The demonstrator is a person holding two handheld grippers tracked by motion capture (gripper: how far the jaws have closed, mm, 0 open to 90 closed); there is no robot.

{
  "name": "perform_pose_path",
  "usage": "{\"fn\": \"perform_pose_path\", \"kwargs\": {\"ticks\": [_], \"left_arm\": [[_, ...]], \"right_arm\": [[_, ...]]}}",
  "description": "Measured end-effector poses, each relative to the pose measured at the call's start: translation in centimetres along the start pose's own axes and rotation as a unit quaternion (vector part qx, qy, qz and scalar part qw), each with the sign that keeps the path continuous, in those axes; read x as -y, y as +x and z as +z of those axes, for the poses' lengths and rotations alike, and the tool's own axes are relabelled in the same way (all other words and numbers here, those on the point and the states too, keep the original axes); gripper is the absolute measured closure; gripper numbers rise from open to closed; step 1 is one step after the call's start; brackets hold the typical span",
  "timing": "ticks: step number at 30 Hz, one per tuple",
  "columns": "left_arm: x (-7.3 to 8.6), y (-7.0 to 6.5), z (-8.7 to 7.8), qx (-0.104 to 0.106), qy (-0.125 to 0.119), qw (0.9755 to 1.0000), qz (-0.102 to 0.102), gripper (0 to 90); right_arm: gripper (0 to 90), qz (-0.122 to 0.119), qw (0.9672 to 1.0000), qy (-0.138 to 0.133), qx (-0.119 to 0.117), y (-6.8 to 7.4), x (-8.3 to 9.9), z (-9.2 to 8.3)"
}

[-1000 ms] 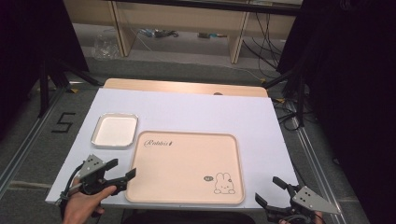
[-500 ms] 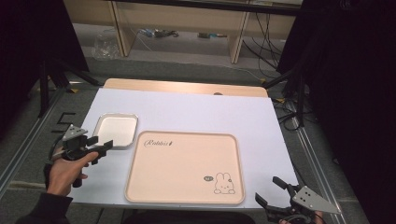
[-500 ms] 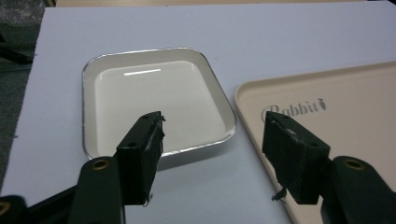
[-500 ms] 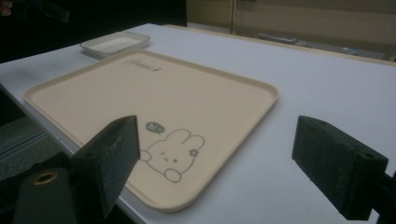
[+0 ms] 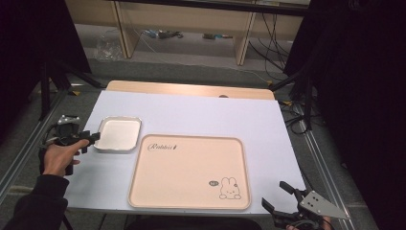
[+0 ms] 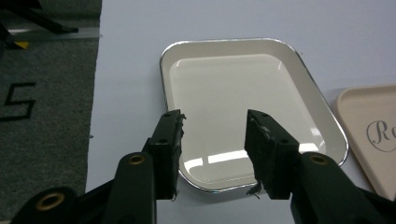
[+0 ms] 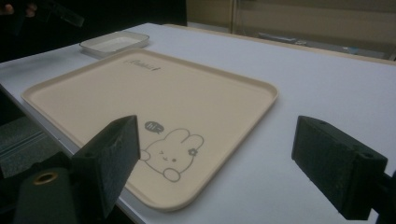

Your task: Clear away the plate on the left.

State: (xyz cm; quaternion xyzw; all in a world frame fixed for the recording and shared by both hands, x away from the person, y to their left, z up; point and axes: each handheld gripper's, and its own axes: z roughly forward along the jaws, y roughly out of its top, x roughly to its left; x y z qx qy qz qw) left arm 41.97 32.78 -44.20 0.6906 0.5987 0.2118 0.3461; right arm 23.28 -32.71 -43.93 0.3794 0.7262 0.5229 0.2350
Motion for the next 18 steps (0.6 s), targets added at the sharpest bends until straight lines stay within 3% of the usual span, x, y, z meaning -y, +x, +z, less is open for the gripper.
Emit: {"fn": "perform_pose_path", "kwargs": {"ticks": [1,4,6,8,9,10,11,12,13,15,16,18], "left_arm": [[-0.1,0.4,0.6,0.007,0.019,0.9997,-0.011,56.5],[-0.1,0.8,1.4,0.008,0.022,0.9996,-0.013,58.0],[-0.2,1.3,2.3,0.006,0.034,0.9987,-0.037,58.4],[-0.3,1.6,2.5,0.001,0.041,0.9984,-0.038,58.4],[-0.3,2.1,2.9,-0.001,0.040,0.9985,-0.037,59.8],[-0.3,2.2,3.0,-0.002,0.042,0.9982,-0.043,59.8],[-0.3,2.2,3.0,-0.002,0.042,0.9982,-0.043,59.7],[-0.1,2.5,3.5,-0.005,0.060,0.9973,-0.041,59.4],[0.0,2.6,3.6,-0.007,0.065,0.9970,-0.042,59.2],[-0.1,2.6,3.7,-0.015,0.060,0.9969,-0.048,59.7],[-0.1,2.7,3.7,-0.012,0.060,0.9972,-0.043,62.0],[-0.1,2.7,4.1,-0.012,0.067,0.9963,-0.052,62.9]], "right_arm": [[16.0,-0.008,1.0000,-0.003,0.001,-0.1,0.0,0.0],[16.2,-0.021,0.9998,0.000,0.004,-0.3,-0.1,-0.1],[16.2,-0.014,0.9999,-0.005,0.003,-0.2,0.0,0.1],[16.2,-0.011,0.9999,-0.004,0.001,-0.1,0.0,0.1],[16.3,0.001,0.9999,0.012,0.002,0.1,0.0,-0.2],[16.3,-0.003,1.0000,-0.005,-0.006,0.0,0.0,0.1],[16.3,-0.003,1.0000,-0.005,-0.006,0.0,0.0,0.1],[16.3,-0.012,0.9999,-0.005,0.001,-0.2,0.0,0.0],[16.4,0.007,0.9999,0.005,-0.007,0.0,0.0,0.0],[16.4,0.010,0.9999,0.004,-0.007,0.0,0.0,0.0],[16.4,-0.016,0.9998,-0.007,0.002,-0.3,0.0,0.0],[16.5,-0.009,1.0000,-0.003,0.000,-0.2,0.0,0.0]]}}
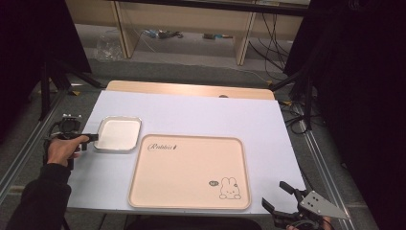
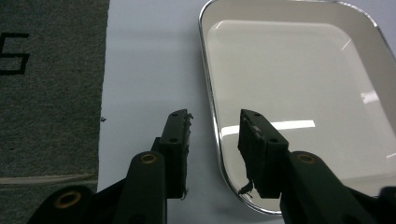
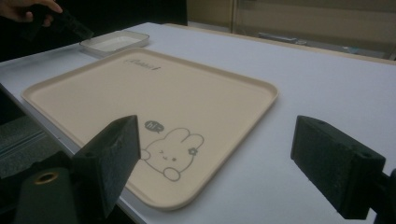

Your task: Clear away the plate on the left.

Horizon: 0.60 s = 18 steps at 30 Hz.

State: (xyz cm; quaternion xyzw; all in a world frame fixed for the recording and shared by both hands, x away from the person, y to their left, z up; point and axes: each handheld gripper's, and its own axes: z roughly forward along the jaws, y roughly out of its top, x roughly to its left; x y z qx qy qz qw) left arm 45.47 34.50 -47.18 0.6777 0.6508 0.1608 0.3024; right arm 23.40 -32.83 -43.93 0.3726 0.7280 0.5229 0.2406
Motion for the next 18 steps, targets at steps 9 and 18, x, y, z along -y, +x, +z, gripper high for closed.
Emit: {"fn": "perform_pose_path", "kwargs": {"ticks": [9,18], "left_arm": [[-0.2,0.4,1.1,0.023,0.016,0.9993,-0.027,73.9],[-0.5,0.6,1.8,0.039,0.030,0.9976,-0.048,81.3]], "right_arm": [[16.7,-0.006,1.0000,-0.002,0.001,-0.1,0.0,0.0],[16.9,0.000,1.0000,0.001,0.001,-0.1,0.0,-0.1]]}}
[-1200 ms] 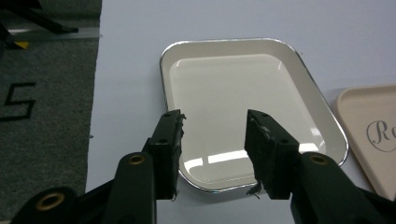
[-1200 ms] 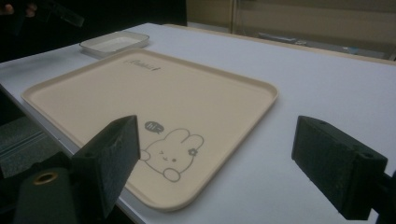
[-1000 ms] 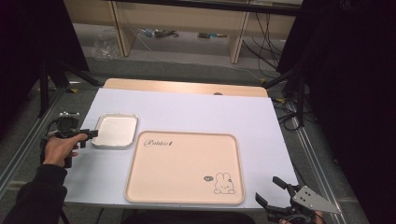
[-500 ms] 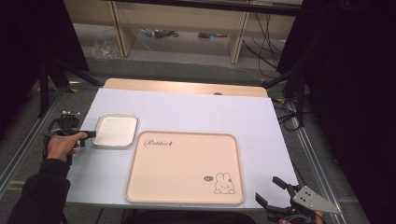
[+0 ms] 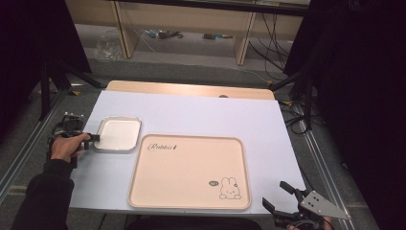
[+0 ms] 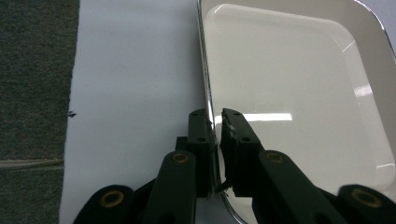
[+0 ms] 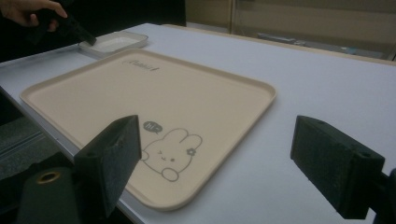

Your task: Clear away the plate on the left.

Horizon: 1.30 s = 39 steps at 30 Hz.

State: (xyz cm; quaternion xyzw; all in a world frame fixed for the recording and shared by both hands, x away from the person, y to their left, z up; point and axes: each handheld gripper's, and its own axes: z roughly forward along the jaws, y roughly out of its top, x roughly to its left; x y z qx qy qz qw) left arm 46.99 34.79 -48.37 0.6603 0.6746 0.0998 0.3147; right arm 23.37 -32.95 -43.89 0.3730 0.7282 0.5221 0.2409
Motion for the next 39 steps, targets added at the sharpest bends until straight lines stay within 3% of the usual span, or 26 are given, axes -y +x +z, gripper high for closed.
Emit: {"fn": "perform_pose_path", "kwargs": {"ticks": [3,4,6,7,8,9,10,15,19,24,26,31,39], "left_arm": [[-0.1,0.0,0.0,0.000,0.004,1.0000,-0.006,83.1],[-0.1,0.1,0.0,0.001,0.004,0.9999,-0.014,83.1],[-0.1,0.3,-0.1,0.007,0.005,0.9998,-0.019,85.8],[0.0,0.4,-0.1,0.010,0.004,0.9997,-0.020,86.1],[0.0,0.4,-0.1,0.010,0.002,0.9997,-0.022,86.3],[0.0,0.4,-0.2,0.010,0.003,0.9996,-0.024,86.5],[0.0,0.4,-0.2,0.010,0.001,0.9996,-0.027,87.3],[-0.1,0.3,-0.7,0.014,-0.010,0.9997,-0.017,87.9],[0.0,0.4,-1.0,0.014,-0.025,0.9994,-0.020,88.0],[0.0,0.8,-1.4,0.015,-0.032,0.9990,-0.026,88.0],[0.0,0.9,-1.6,0.014,-0.035,0.9988,-0.030,87.9],[0.2,1.3,-2.3,0.031,-0.049,0.9973,-0.045,88.0],[0.2,0.4,-3.0,0.059,-0.067,0.9943,-0.058,88.0]], "right_arm": [[16.9,-0.006,1.0000,0.005,0.004,-0.1,-0.1,-0.1],[17.0,0.015,0.9999,0.006,-0.007,0.2,0.0,0.0],[17.0,0.013,0.9999,0.010,-0.006,0.2,0.0,0.0],[17.0,0.001,1.0000,0.000,0.000,0.0,0.0,0.0],[17.0,0.012,0.9999,0.003,-0.005,0.2,0.0,0.0],[17.0,-0.003,1.0000,0.006,0.003,0.0,0.0,-0.1],[17.0,-0.002,1.0000,0.000,0.002,0.0,0.0,0.0],[17.1,0.001,1.0000,-0.001,0.001,0.0,0.0,0.0],[17.2,-0.010,0.9999,0.007,0.008,-0.1,-0.1,-0.2],[17.3,-0.002,0.9999,-0.011,0.003,-0.1,0.0,0.2],[17.3,-0.001,1.0000,-0.002,0.003,0.0,0.0,0.0],[17.3,0.007,1.0000,-0.007,-0.001,0.0,0.1,0.1],[17.3,0.000,1.0000,-0.001,0.004,0.0,0.0,0.0]]}}
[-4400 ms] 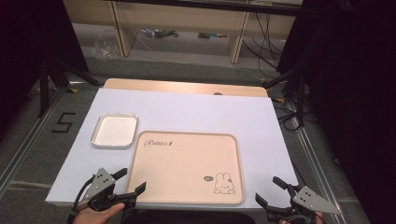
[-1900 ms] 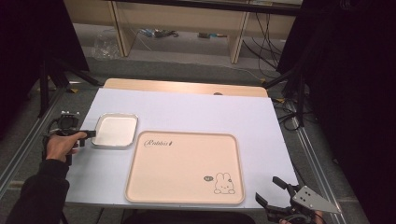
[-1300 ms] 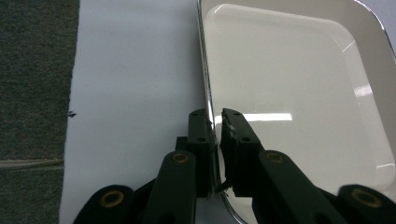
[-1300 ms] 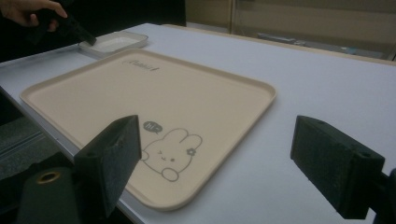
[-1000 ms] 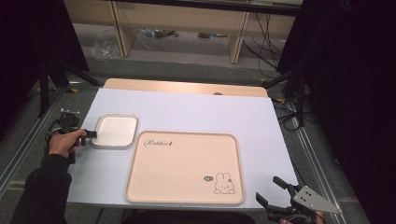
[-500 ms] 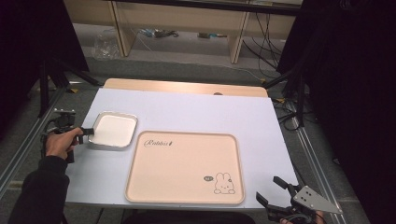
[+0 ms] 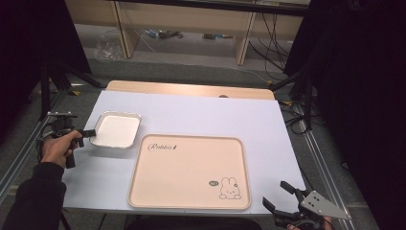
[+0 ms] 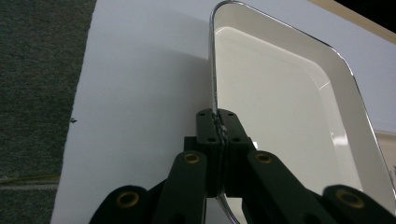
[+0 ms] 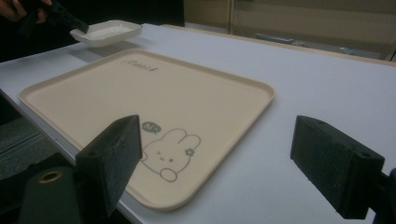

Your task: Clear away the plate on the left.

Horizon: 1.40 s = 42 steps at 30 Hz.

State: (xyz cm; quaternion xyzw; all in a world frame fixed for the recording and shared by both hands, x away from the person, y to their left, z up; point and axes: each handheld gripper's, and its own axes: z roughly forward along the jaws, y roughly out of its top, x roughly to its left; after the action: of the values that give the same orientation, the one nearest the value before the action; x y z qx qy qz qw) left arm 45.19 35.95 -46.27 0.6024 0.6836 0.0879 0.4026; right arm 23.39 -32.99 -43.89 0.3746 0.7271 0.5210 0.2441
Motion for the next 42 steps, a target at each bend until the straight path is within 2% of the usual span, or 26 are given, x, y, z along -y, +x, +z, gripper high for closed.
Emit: {"fn": "perform_pose_path", "kwargs": {"ticks": [3,4,6,7,8,10,11,13,14,15,18,20,21,23,24,26,27,29,32,34,37,38,39,40,41,42], "left_arm": [[0.1,-0.3,-0.3,0.005,-0.007,1.0000,-0.001,88.0],[0.1,-0.4,-0.4,0.005,-0.004,1.0000,0.004,88.0],[0.3,-0.7,-0.6,0.008,-0.004,0.9999,0.008,88.0],[0.5,-0.8,-0.6,0.014,-0.001,0.9999,0.005,88.0],[0.7,-0.8,-0.6,0.016,0.002,0.9998,0.006,88.0],[1.0,-0.9,-0.6,0.019,0.003,0.9998,0.005,88.0],[1.1,-0.9,-0.7,0.016,0.008,0.9998,0.008,88.0],[1.3,-1.1,-0.9,0.017,0.006,0.9998,0.012,88.0],[1.4,-1.2,-0.9,0.021,0.003,0.9997,0.010,88.0],[1.5,-1.3,-1.0,0.021,0.007,0.9997,0.012,88.0],[1.8,-2.1,-1.2,0.030,0.006,0.9993,0.019,88.0],[2.1,-2.7,-1.3,0.035,0.007,0.9990,0.028,88.0],[2.3,-2.8,-1.2,0.038,0.008,0.9989,0.025,88.0],[2.8,-3.3,-1.0,0.044,0.011,0.9986,0.028,88.0],[3.0,-3.5,-1.0,0.043,0.011,0.9986,0.029,88.0],[3.1,-3.7,-0.9,0.046,0.011,0.9984,0.030,88.0],[3.2,-3.8,-0.8,0.053,0.014,0.9978,0.039,88.0],[3.5,-4.3,-0.7,0.057,0.016,0.9973,0.044,88.0],[3.8,-5.2,-0.6,0.068,0.016,0.9965,0.048,88.0],[4.2,-5.8,-0.5,0.073,0.016,0.9959,0.051,88.0],[4.9,-6.9,-0.4,0.078,0.016,0.9951,0.058,88.0],[5.1,-7.1,-0.4,0.080,0.016,0.9950,0.057,88.0],[5.3,-7.3,-0.4,0.083,0.014,0.9950,0.054,88.0],[5.5,-7.5,-0.4,0.087,0.014,0.9949,0.048,88.0],[5.7,-7.5,-0.4,0.090,0.015,0.9949,0.044,88.0],[5.9,-7.7,-0.4,0.090,0.019,0.9948,0.043,88.0]], "right_arm": [[17.2,-0.002,1.0000,0.001,0.001,0.0,0.0,0.0],[17.2,-0.010,0.9999,0.004,0.004,-0.1,-0.1,-0.1],[17.2,-0.006,1.0000,-0.003,0.001,0.0,0.0,0.0],[17.3,-0.010,0.9999,0.008,0.005,-0.1,-0.1,-0.2],[17.2,-0.005,1.0000,-0.005,0.000,0.0,0.0,0.1],[17.2,0.006,0.9999,0.007,-0.005,0.1,0.0,0.0],[17.3,-0.013,0.9999,0.007,0.005,-0.1,-0.1,-0.2],[17.3,-0.014,0.9999,0.008,0.005,-0.1,-0.1,-0.2],[17.2,-0.013,0.9999,0.007,0.005,-0.1,-0.1,-0.2],[17.3,0.001,1.0000,0.001,-0.002,0.1,0.0,0.0],[17.3,-0.001,1.0000,0.009,0.001,0.0,-0.1,-0.2],[17.2,-0.002,1.0000,-0.001,-0.002,0.0,0.0,0.0],[17.2,-0.003,1.0000,-0.003,-0.002,0.0,0.0,0.1],[17.2,0.016,0.9998,0.006,-0.009,0.3,0.0,0.0],[17.2,0.005,1.0000,0.002,-0.002,0.1,0.0,0.0],[17.2,0.002,1.0000,-0.001,0.000,0.1,0.0,0.1],[17.2,0.008,0.9999,0.008,-0.006,0.2,0.0,0.0],[17.2,-0.010,0.9999,0.003,0.003,0.0,-0.1,0.0],[17.2,0.006,1.0000,0.006,-0.005,0.1,0.0,0.0],[17.2,-0.005,1.0000,0.004,0.002,0.0,-0.1,-0.1],[17.2,-0.004,1.0000,-0.003,-0.001,0.0,0.0,0.1],[17.2,0.005,1.0000,0.005,-0.005,0.1,0.0,0.0],[17.2,-0.009,0.9999,0.010,0.005,0.0,-0.1,-0.2],[17.2,-0.011,0.9999,0.007,0.004,-0.1,-0.1,-0.1],[17.2,0.016,0.9998,0.012,-0.008,0.3,0.0,0.0],[17.2,0.016,0.9998,0.012,-0.008,0.3,0.0,0.0]]}}
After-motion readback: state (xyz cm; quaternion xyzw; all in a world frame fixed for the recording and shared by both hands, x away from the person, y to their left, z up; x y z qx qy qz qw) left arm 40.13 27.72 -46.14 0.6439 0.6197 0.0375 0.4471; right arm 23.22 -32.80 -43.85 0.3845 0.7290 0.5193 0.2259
